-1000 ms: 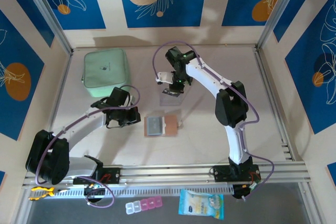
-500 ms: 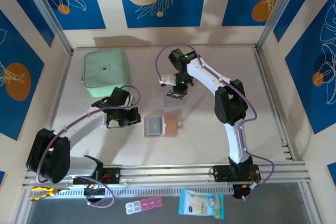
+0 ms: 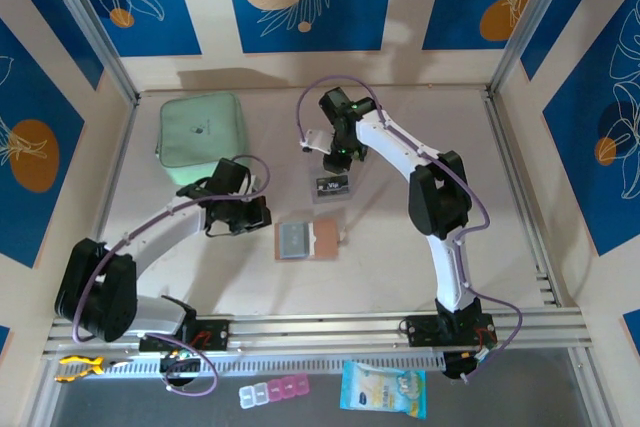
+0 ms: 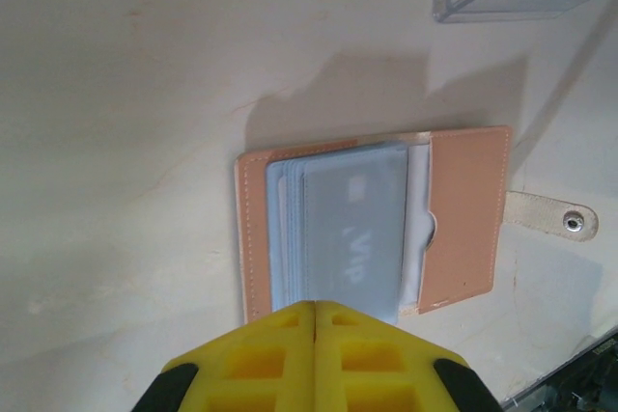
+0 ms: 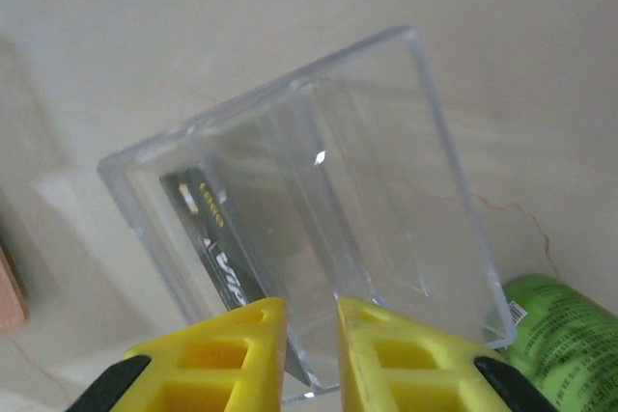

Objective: Take the credit cards out of the card holder

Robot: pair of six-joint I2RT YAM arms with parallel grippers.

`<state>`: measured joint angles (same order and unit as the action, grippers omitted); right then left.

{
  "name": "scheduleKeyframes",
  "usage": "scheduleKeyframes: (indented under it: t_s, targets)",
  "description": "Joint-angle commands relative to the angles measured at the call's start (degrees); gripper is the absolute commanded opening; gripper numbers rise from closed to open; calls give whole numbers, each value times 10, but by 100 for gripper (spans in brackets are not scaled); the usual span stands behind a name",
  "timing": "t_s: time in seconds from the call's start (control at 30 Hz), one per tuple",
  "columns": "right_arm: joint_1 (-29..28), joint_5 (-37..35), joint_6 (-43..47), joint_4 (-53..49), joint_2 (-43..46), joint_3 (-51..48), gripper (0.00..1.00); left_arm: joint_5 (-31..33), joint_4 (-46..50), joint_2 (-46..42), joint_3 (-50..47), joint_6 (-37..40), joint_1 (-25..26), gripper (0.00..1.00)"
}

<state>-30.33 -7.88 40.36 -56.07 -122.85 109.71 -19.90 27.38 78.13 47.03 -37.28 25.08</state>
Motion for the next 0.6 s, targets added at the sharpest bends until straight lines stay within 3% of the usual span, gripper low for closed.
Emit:
scheduleKeyframes:
  t_s: [0.0, 0.13, 0.27, 0.37, 0.57]
  targets:
    - [3, 32, -133, 23, 28, -11, 21, -21, -16, 15, 22, -11, -6, 3]
    - [17, 29, -327, 22, 30, -20, 20, -20, -30, 26, 28, -21, -6, 4]
    - [29, 50, -506, 57, 60, -90, 15, -18, -47, 29, 24, -34, -6, 3]
    - [31, 76, -596, 96, 82, -141, 13, -19, -60, 35, 21, -41, -6, 4]
    - [30, 105, -656, 162, 101, -198, 5, -25, -64, 41, 23, -45, -3, 3]
